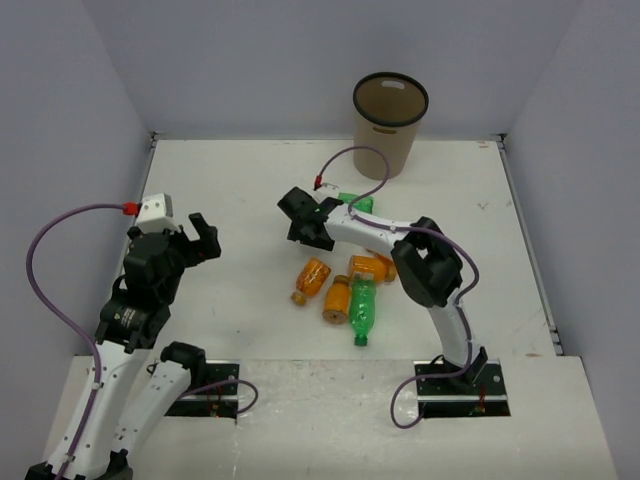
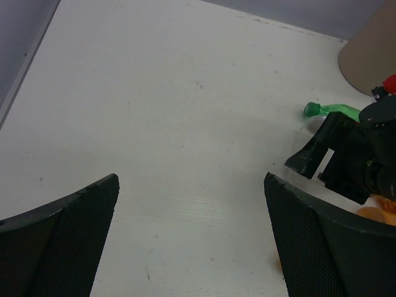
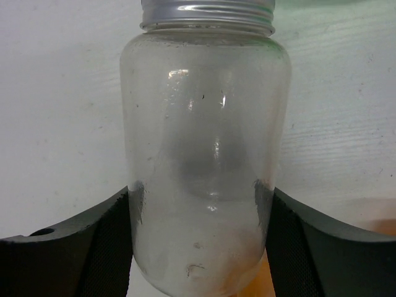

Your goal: Put the plastic bottles in the bin

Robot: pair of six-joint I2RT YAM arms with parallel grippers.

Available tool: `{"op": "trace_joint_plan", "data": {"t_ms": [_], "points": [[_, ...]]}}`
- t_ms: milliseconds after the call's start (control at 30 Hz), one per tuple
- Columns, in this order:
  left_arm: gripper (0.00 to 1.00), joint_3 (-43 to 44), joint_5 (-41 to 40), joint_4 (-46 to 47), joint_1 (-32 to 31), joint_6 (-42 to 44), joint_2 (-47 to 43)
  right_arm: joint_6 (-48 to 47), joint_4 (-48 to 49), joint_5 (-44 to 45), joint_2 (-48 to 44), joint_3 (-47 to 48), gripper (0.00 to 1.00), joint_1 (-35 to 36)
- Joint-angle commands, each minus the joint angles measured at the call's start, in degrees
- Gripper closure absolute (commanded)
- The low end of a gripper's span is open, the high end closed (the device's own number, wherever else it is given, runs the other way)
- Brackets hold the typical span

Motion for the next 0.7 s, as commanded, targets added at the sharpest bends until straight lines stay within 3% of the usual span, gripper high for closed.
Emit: {"op": "trace_joint_plan", "data": {"t_ms": [0,167,367,500,667], "points": [[0.00,-0.42,0.67,2.87,-0.36,0.40,0.14,-10.26,5.96,-0.24,-8.61,1.18,0.71,2.04],[0.00,-0.42,0.58,2.87,-0.36,0.31,0.14,-22.94,11.94,-9.19,-16.87,2.67,0.75,2.05],[0.00,-0.60,1.90,3.31,-0.36,0.58,0.32,-34.82,9.40,-4.56,-23.57,10.12,0.75,-3.21],[0.00,-0.95,2.16,3.48,-0.36,0.49,-0.21,-39.03,7.37,-6.06,-22.17,16.81,0.74,-14.53],[0.00,-1.04,1.90,3.75,-0.44,0.66,0.14,-48.68,6.85,-3.86,-11.91,31.64,0.74,-21.32]]}}
